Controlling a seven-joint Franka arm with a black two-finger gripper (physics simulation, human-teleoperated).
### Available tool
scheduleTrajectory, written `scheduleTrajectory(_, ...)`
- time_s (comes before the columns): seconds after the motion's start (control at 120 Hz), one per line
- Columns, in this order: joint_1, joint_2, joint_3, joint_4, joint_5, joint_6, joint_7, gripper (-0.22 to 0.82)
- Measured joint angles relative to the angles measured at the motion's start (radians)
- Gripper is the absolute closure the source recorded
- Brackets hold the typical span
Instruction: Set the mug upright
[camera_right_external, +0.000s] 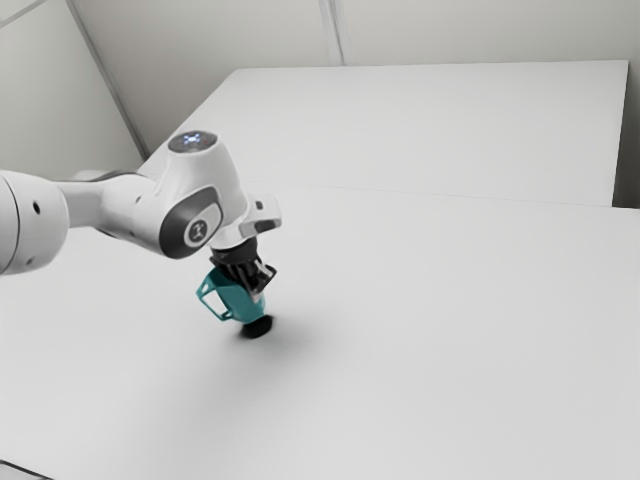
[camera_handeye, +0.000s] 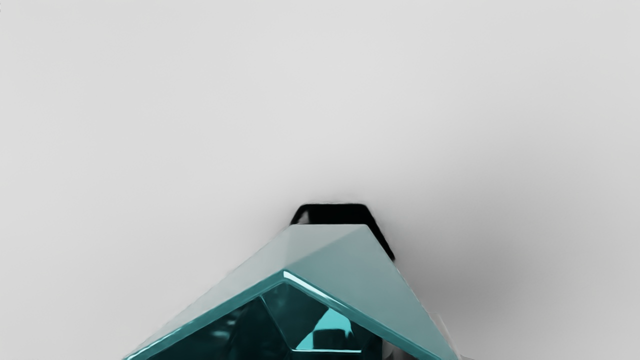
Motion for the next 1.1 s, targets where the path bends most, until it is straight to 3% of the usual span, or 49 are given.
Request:
scheduleTrajectory(0.7, -0.039, 0.066, -0.011, -0.016, -0.009, 0.094, -0.125, 0.76)
scheduleTrajectory(0.9, -0.022, 0.063, -0.025, -0.015, -0.013, 0.097, -0.144, 0.34)
scheduleTrajectory(1.1, -0.001, 0.035, -0.033, -0.011, -0.015, 0.080, -0.161, 0.13)
